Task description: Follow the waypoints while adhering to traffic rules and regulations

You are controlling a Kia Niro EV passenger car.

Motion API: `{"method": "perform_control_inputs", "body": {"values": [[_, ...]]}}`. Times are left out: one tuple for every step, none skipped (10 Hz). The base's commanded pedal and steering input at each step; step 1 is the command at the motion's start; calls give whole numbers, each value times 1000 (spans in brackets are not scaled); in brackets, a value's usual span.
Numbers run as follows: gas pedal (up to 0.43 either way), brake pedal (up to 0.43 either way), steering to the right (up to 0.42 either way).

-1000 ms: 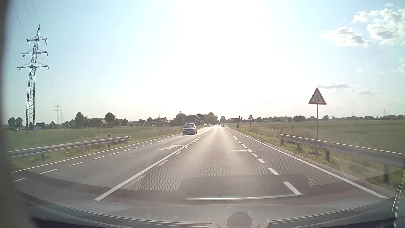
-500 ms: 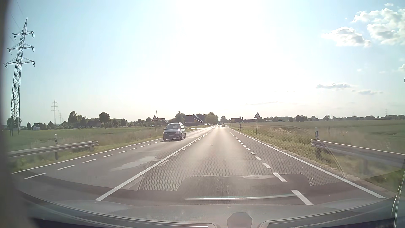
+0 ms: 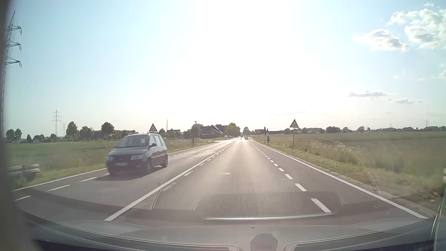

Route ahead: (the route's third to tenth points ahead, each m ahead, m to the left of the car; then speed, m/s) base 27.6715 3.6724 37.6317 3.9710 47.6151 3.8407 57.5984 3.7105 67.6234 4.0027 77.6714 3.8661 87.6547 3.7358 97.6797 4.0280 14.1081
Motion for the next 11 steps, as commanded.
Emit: {"method": "perform_control_inputs", "body": {"values": [[197,6,2],[197,6,2],[197,6,2],[197,6,2],[197,6,1],[197,6,2],[197,6,1],[197,6,2],[197,6,2],[197,0,2],[197,6,2]]}}
